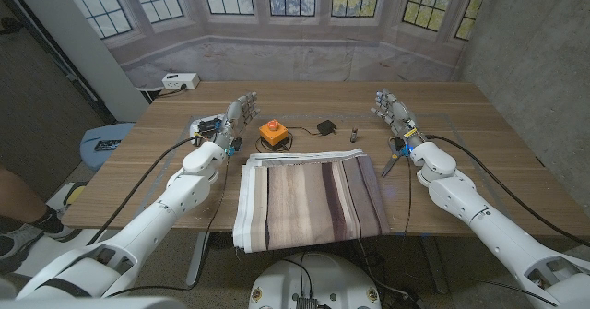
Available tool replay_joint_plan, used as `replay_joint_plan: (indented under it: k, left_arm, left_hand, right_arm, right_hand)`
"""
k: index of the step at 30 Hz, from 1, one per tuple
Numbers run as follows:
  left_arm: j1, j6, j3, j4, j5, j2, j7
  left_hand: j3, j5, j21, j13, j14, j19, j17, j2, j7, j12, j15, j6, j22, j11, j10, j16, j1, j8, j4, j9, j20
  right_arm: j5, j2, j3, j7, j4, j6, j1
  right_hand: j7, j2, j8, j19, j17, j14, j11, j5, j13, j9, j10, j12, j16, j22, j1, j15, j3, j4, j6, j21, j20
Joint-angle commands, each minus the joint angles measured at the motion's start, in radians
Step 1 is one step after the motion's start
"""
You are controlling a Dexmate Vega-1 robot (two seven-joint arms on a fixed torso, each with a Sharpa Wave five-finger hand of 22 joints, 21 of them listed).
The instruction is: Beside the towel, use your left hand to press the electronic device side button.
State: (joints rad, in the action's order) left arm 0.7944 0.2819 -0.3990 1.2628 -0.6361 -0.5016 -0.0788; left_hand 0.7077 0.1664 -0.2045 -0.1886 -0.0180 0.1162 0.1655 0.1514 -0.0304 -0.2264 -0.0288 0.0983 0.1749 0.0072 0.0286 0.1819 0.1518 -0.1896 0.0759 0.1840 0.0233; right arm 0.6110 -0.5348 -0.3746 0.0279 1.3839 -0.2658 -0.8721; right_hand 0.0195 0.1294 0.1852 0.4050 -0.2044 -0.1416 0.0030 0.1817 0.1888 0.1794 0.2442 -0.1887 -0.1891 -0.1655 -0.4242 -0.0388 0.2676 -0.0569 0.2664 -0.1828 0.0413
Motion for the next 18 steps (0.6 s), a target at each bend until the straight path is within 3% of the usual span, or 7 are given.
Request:
replay_joint_plan:
  k: [1, 8, 18]
  left_arm:
    - [0.007, -0.016, -0.003, 0.032, 0.017, -0.024, 0.010]
    - [0.009, -0.014, -0.002, 0.029, 0.012, -0.025, 0.001]
    - [0.011, -0.010, -0.011, 0.080, 0.074, -0.079, 0.007]
  left_hand:
    - [0.004, 0.005, -0.002, -0.005, -0.001, 0.003, 0.003, -0.002, 0.003, -0.002, -0.004, 0.010, 0.001, 0.002, 0.012, 0.001, 0.010, -0.005, -0.006, 0.001, 0.002]
    - [0.005, 0.005, -0.001, -0.005, -0.004, 0.003, 0.003, -0.003, 0.003, -0.002, -0.007, 0.011, 0.001, 0.002, 0.015, 0.001, 0.012, -0.004, -0.009, 0.001, 0.005]
    - [0.005, 0.005, 0.001, -0.005, -0.005, 0.001, 0.003, -0.004, -0.002, 0.001, -0.007, 0.006, 0.001, 0.003, 0.014, 0.000, 0.014, -0.001, -0.013, 0.001, 0.007]
  right_arm:
    - [-0.026, -0.011, -0.011, 0.015, 0.032, 0.014, 0.005]
    - [-0.044, -0.021, -0.019, 0.027, 0.055, 0.033, 0.006]
    - [-0.059, -0.011, -0.024, 0.042, 0.056, 0.021, -0.001]
  right_hand:
    - [-0.004, -0.002, 0.007, -0.004, -0.001, -0.002, 0.003, 0.006, 0.005, 0.003, 0.002, -0.005, -0.008, -0.005, -0.013, 0.005, 0.005, -0.011, 0.007, -0.004, 0.001]
    - [-0.003, -0.001, 0.007, -0.006, 0.000, -0.002, 0.001, 0.005, 0.005, 0.003, 0.001, -0.005, -0.009, -0.005, -0.017, 0.005, 0.005, -0.016, 0.008, -0.004, 0.001]
    - [-0.001, 0.001, 0.007, -0.008, 0.001, 0.001, 0.002, 0.004, 0.005, 0.003, -0.002, -0.004, -0.009, -0.005, -0.021, 0.006, 0.006, -0.023, 0.008, -0.005, 0.000]
